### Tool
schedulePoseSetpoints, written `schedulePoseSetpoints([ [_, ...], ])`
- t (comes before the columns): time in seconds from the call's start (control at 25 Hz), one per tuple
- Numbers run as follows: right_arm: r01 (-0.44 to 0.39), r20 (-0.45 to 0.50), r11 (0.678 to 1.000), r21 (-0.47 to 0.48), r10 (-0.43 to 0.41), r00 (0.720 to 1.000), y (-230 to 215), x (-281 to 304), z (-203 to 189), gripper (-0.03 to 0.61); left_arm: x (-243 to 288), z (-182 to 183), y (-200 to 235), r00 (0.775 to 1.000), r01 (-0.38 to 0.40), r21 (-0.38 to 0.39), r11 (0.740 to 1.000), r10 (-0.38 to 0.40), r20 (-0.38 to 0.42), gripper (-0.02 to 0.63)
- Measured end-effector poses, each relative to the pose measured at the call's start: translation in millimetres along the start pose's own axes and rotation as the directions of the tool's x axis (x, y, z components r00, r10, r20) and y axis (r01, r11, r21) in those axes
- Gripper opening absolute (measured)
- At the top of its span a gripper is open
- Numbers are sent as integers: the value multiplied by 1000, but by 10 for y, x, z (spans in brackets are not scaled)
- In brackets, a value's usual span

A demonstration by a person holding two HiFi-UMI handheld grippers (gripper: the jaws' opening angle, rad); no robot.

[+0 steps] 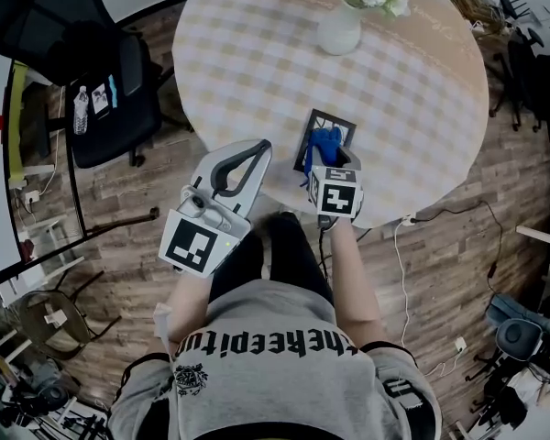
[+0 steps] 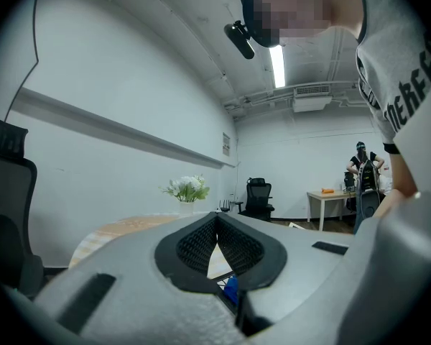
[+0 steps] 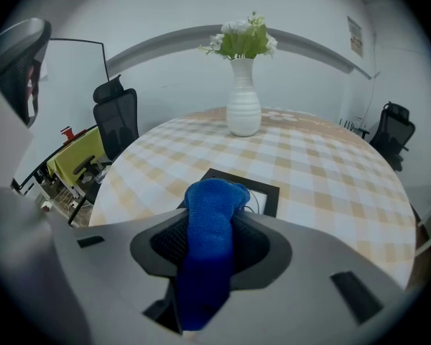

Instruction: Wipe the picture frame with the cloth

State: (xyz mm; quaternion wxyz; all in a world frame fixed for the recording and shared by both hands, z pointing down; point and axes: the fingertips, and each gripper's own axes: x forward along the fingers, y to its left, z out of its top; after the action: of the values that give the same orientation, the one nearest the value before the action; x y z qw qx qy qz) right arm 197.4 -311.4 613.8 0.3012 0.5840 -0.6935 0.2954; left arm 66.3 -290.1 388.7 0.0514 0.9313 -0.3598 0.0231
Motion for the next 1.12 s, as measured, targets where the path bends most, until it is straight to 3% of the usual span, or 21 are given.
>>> schedulePoseSetpoints([
  [0.28,-64,3,998,-12,64,998,350,52,60,149,-148,23,90,1000,-23,2,1000,23,11,15],
  [1.12,-45,3,998,-37,46,999,468,-120,-183,149,-241,45,14,1000,10,0,1000,-10,17,16],
])
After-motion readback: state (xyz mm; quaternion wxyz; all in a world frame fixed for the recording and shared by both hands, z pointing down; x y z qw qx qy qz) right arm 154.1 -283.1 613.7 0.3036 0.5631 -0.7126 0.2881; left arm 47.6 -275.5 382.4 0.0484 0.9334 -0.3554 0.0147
